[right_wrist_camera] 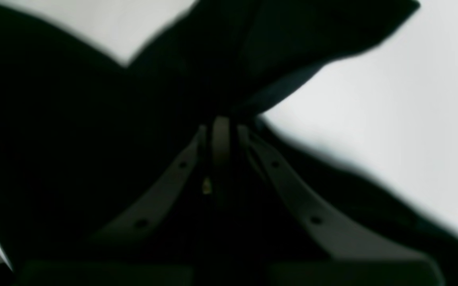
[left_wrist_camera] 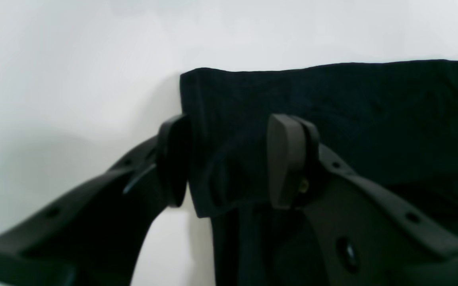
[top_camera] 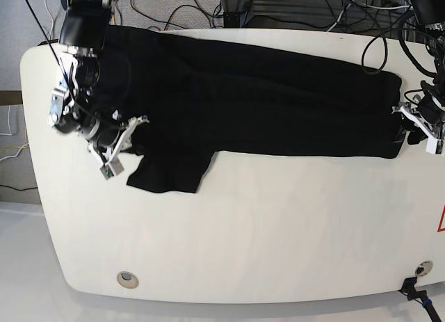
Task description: Fold the T-shirt properly
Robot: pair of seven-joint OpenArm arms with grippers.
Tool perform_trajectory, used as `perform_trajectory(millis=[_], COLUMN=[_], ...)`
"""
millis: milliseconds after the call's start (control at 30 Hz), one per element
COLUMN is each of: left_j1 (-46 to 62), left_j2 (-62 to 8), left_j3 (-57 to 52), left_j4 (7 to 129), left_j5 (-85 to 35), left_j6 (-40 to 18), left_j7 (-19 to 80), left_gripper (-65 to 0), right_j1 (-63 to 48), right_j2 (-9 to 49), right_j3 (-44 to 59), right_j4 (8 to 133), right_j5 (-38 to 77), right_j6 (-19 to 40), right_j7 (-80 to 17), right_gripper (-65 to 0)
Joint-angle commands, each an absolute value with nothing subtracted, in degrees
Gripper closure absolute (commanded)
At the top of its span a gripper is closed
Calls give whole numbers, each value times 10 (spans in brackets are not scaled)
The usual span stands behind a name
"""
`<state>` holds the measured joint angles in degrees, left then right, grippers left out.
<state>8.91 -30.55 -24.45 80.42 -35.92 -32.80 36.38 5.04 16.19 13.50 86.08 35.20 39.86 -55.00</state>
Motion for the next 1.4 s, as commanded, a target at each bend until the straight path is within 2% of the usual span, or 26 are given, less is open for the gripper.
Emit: perform_trajectory(millis=[0,167,800,1133,1233,1267,1367], left_j1=[82,83,78,76,77,78,80], left_j2=[-320,-321,-318,-319,-318,-318,-319], left_j3=[-248,-247,-246,-244,-242,-242,-243], left_j4=[813,814,814,814,814,813,814], left_j5=[-369,-369,-369,-369,-365,-365,-364], left_j6=[-329,-329,-341,-339,-340,-341,-339], left_j7=[352,351,366,368,377,377,380], left_gripper=[-289,-286,-284,-282,-290,-293,-295], right_j1=[22,-46,-171,-217,-200,-195,-187], right_j2=[170,170,167,166,167,167,167], right_j3=[133,128,131,135,136,136,137], right_j4=[914,988,1169,1192,1188,1186,1182], right_j5=[368,368,369,374,369,370,374], right_j6=[400,400,400,400,397,396,395], right_j7=[-548,-554,-551,-552,-550,-550,-555], right_gripper=[0,0,0,0,0,-10,-105])
